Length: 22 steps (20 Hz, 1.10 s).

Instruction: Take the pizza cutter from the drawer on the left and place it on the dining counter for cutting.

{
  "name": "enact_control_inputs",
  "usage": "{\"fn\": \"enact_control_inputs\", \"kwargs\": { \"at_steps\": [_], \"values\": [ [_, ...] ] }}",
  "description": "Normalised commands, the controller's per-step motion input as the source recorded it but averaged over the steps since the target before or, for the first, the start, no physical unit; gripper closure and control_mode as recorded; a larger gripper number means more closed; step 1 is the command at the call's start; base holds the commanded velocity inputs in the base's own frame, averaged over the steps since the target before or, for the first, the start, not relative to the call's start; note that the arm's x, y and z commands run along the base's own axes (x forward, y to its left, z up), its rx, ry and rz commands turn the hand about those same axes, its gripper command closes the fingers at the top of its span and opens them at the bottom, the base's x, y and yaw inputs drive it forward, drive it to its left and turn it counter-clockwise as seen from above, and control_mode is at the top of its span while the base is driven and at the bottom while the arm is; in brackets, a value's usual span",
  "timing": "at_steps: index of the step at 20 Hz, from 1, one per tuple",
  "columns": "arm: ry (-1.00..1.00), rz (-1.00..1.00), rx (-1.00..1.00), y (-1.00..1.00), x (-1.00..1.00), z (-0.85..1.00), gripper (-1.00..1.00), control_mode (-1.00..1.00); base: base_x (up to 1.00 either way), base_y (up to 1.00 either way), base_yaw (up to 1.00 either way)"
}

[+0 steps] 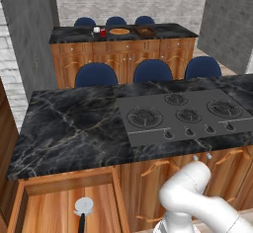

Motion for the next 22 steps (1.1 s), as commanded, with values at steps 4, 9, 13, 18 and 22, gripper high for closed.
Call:
{"fn": "enact_control_inputs", "kwargs": {
  "at_steps": [4,9,13,18,22],
  "values": [
    [0.07,0.00,0.09,-0.29,0.78,0.64,-1.00,-1.00,0.00,0.00,0.00],
    [0.09,0.01,0.08,-0.30,0.72,0.63,-1.00,-1.00,0.00,0.00,0.00],
    [0.09,0.01,0.09,-0.29,0.76,0.53,-1.00,-1.00,0.00,0.00,0.00],
    [0.17,0.00,0.04,-0.11,0.77,0.23,-1.00,-1.00,0.00,0.00,0.00],
    [0.31,0.00,0.00,0.07,0.60,0.00,-1.00,-1.00,0.00,0.00,0.00]
  ]
}}
